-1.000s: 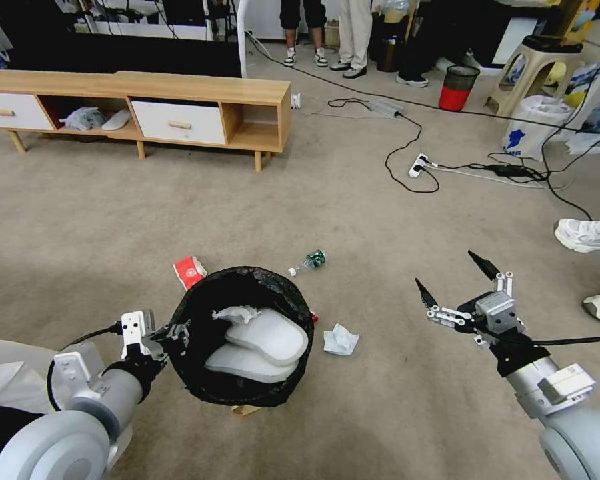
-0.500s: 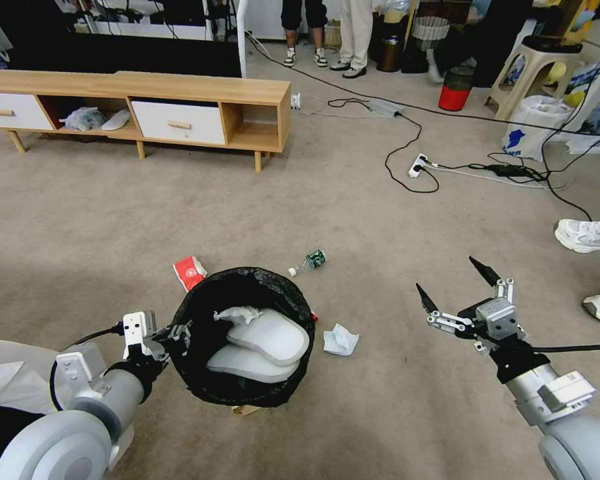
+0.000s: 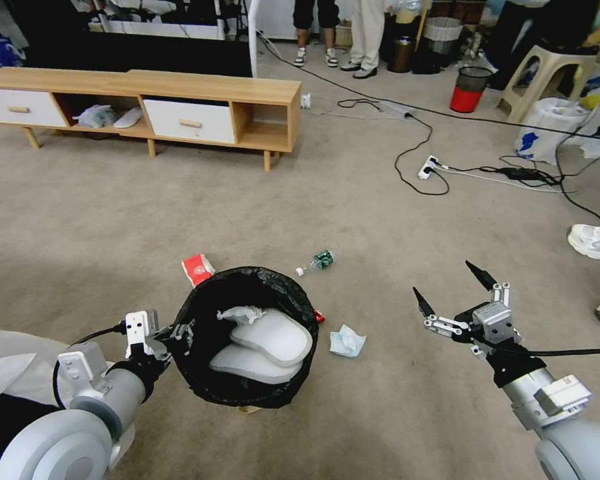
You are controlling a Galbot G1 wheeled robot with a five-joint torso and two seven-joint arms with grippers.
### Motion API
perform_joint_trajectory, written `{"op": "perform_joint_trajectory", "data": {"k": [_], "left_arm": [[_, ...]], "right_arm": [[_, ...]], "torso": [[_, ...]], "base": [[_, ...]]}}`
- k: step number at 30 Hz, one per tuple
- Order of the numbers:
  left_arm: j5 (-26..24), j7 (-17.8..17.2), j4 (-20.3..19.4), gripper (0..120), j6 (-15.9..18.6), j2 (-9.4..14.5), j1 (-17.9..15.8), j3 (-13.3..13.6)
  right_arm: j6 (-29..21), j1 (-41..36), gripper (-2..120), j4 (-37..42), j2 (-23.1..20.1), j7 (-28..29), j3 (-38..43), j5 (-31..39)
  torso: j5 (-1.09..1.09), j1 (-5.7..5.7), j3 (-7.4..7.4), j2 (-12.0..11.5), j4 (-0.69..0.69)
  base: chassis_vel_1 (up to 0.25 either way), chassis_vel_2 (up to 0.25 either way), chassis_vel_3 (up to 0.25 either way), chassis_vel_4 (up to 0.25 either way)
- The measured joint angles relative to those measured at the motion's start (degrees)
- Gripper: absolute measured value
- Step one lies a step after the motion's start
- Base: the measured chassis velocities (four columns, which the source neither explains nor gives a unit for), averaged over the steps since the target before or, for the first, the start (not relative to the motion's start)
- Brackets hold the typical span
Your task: Pick up the trash bin and place the garbage on the floor into it.
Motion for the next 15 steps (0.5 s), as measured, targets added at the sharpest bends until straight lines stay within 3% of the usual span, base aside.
{"op": "perform_joint_trajectory", "data": {"k": [15], "left_arm": [[0.8, 0.8, 0.5, 0, -0.6, 0.2, -0.6, -0.2]], "right_arm": [[0.1, 0.4, 100, -0.5, 0.9, -0.2, -0.5, -0.5]], "torso": [[-0.01, 0.0, 0.0, 0.0, 0.02]], "base": [[0.075, 0.069, 0.075, 0.076]]}}
